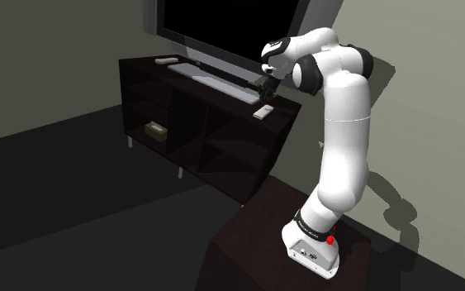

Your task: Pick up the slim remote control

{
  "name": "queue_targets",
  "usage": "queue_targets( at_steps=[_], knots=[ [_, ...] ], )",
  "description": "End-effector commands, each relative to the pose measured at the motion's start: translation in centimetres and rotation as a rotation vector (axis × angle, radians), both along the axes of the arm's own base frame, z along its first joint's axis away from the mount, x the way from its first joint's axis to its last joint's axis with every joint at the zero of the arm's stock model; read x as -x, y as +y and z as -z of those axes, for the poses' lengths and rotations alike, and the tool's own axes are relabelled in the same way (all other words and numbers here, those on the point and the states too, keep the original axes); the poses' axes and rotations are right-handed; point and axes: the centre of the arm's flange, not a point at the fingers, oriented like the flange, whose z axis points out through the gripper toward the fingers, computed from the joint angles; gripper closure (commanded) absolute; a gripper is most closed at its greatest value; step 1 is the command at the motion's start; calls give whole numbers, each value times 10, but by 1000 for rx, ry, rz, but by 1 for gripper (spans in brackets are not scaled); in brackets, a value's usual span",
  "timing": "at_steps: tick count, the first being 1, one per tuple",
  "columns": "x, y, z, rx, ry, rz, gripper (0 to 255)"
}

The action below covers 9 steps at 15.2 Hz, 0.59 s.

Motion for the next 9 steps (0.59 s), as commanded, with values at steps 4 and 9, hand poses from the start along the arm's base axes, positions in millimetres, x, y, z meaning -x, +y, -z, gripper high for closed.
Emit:
queue_targets(
  at_steps=[4,9],
  knots=[
    [-28,-9,58,38,159,26,255],
    [-1,-13,11,16,100,36,0]
  ],
)
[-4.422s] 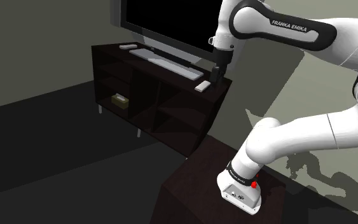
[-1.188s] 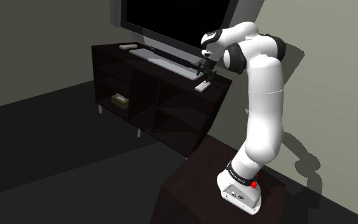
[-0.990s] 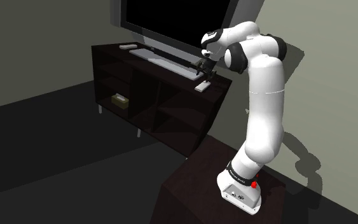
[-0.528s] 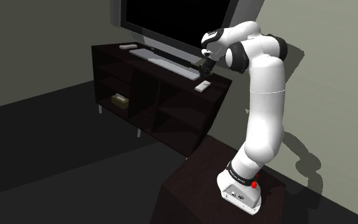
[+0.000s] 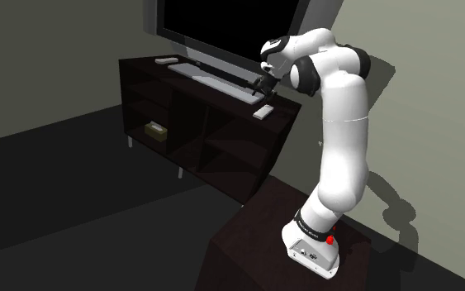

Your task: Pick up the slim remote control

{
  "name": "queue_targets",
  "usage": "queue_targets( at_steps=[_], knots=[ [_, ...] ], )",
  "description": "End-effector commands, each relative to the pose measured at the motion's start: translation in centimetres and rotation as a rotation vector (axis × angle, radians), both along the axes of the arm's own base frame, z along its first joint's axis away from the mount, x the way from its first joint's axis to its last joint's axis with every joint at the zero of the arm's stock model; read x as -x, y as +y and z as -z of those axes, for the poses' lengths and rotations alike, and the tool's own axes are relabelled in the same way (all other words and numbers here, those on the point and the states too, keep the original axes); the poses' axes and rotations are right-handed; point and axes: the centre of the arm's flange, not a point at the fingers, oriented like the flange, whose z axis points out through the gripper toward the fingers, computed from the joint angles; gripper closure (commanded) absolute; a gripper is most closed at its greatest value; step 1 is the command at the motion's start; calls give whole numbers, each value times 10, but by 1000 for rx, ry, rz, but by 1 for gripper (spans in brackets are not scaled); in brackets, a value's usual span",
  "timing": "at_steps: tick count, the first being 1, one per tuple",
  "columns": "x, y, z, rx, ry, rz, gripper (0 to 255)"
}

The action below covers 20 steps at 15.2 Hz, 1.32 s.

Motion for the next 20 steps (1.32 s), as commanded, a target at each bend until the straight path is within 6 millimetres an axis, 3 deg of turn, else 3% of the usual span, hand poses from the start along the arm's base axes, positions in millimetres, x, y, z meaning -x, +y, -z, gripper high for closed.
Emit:
queue_targets(
  at_steps=[1,4,5,6,13,20],
  knots=[
    [12,-22,17,68,214,-54,0],
    [13,-23,28,71,224,-56,0],
    [-21,-12,-1,87,-150,78,0],
    [-21,-12,-1,87,-150,78,0],
    [11,-23,17,72,208,-51,0],
    [13,-23,49,71,224,-56,0]
  ],
)
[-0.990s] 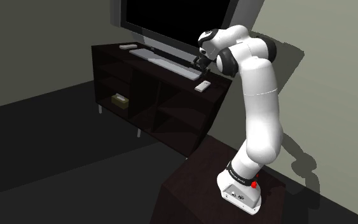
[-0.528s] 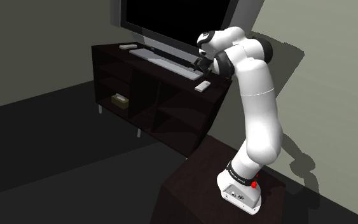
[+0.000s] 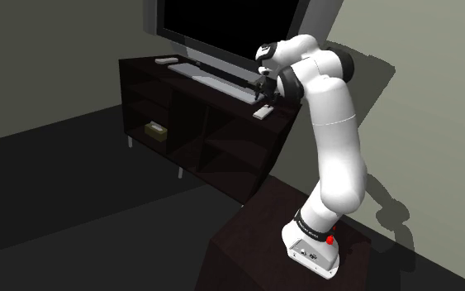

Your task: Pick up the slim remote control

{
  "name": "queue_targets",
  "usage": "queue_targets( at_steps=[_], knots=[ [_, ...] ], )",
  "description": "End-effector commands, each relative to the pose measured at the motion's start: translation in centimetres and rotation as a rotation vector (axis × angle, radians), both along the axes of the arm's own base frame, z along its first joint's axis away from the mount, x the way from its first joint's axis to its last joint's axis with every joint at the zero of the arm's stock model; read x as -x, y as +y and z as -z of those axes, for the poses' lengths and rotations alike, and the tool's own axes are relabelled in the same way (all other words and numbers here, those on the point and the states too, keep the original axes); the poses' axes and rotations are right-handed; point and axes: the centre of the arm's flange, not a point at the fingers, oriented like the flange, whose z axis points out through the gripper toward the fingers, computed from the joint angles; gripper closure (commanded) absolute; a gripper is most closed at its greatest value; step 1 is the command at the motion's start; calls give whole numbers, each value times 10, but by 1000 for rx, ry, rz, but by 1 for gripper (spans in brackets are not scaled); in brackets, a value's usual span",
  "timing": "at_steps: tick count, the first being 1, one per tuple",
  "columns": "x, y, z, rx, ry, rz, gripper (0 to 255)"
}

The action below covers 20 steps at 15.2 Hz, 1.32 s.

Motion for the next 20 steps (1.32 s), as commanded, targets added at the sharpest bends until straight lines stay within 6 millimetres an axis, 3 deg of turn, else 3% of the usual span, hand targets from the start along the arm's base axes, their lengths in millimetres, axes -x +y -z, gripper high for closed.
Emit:
queue_targets(
  at_steps=[1,3,4,5,7,9,11,12,13,19,20],
  knots=[
    [15,-14,43,-8,60,29,0],
    [15,-14,43,-8,60,29,0],
    [20,-14,45,-8,60,28,255],
    [16,-18,46,-9,60,28,255],
    [22,0,47,-7,59,27,255],
    [21,-3,38,-8,58,27,255],
    [23,-3,50,-8,59,27,255],
    [14,-2,44,-9,58,26,255],
    [15,-14,43,-8,60,29,255],
    [15,-14,12,-8,60,29,255],
    [5,0,15,-20,52,65,255]
  ],
)
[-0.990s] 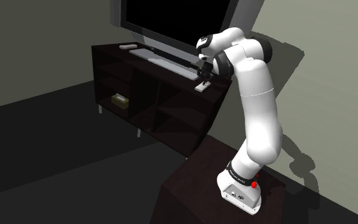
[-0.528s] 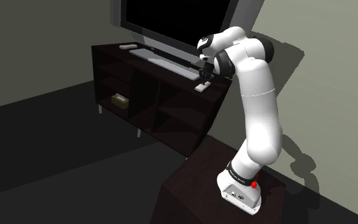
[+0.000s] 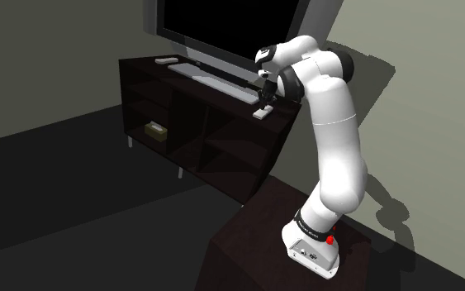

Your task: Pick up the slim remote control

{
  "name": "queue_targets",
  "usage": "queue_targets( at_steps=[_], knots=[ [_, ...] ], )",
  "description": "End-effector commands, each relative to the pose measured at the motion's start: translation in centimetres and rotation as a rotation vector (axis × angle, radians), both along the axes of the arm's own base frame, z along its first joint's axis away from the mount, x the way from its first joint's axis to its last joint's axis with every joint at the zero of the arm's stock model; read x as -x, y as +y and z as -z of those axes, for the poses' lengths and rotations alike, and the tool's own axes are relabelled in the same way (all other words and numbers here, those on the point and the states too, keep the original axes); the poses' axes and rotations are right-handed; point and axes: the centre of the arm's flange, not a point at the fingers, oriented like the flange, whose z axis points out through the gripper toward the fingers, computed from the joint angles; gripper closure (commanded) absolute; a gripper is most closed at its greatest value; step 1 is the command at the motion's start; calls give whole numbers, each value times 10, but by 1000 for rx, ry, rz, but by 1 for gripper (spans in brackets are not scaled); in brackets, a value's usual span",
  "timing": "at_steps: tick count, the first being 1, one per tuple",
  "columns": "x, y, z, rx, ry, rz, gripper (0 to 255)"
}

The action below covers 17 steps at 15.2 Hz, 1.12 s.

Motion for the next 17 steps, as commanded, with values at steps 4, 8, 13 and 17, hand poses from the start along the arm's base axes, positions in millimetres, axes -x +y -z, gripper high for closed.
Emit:
queue_targets(
  at_steps=[4,8,13,17],
  knots=[
    [7,17,-15,-10,53,-46,0],
    [7,17,6,-10,53,-46,0],
    [7,17,25,-10,53,-46,0],
    [7,17,25,-10,53,-46,255]
  ],
)
